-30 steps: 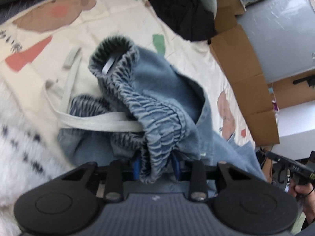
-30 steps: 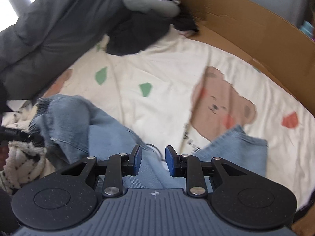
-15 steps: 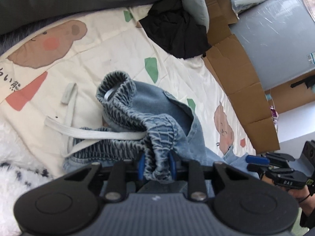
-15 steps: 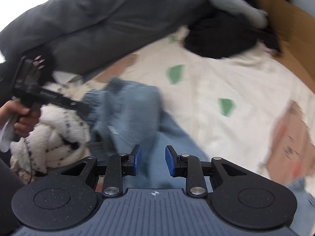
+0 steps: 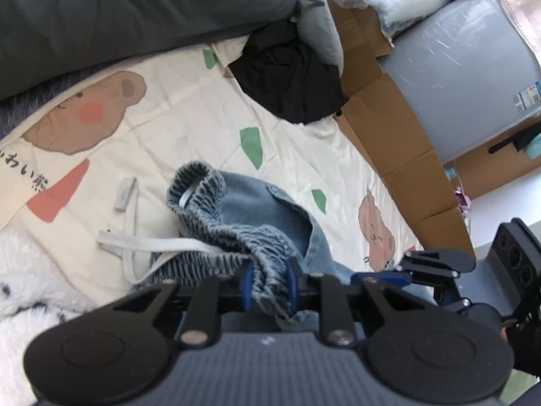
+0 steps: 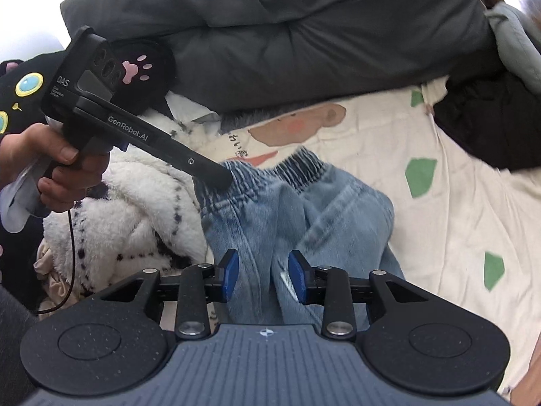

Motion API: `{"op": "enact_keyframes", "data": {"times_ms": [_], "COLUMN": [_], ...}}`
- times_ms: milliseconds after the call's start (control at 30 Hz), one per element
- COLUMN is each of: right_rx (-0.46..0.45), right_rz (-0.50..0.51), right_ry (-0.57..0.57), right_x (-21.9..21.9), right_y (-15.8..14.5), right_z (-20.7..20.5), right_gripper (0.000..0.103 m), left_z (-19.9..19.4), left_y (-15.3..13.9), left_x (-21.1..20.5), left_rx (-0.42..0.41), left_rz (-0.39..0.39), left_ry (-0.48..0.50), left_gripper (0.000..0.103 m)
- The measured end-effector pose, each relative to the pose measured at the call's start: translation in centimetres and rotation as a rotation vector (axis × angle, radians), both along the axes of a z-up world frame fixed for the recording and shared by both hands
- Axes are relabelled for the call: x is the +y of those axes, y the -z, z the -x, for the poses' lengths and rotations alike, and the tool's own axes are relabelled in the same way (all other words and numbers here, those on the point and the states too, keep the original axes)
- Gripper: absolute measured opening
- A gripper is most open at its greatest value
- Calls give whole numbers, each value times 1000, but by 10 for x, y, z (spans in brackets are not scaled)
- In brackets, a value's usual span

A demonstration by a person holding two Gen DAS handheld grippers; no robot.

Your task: Fold clothes

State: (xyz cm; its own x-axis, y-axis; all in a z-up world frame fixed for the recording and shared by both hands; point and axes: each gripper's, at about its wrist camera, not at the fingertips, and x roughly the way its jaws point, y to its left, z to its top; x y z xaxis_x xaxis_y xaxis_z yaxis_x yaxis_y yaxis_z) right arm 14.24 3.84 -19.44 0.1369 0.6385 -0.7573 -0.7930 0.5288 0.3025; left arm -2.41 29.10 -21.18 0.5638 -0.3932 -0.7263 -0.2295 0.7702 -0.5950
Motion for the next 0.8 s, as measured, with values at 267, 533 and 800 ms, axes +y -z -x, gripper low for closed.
{"op": "enact_keyframes", "data": {"times_ms": [267, 533, 800], "right_rx": [13, 26, -2], "right_rz": [18, 55, 114], "right_ry": [-55, -107, 81], "right_x": [22, 41, 10], "right_y": [14, 31, 21], "right_z": [-3, -4, -45], "right_gripper": [43, 2, 2], "left_z": [2, 6, 17], "left_y": [2, -2, 13], "left_x": [2, 19, 40], "left_rx": [-6, -28, 46], "left_rz": [-5, 3, -33], "left_ry": [0, -54, -157], "left_gripper": [22, 7, 48]}}
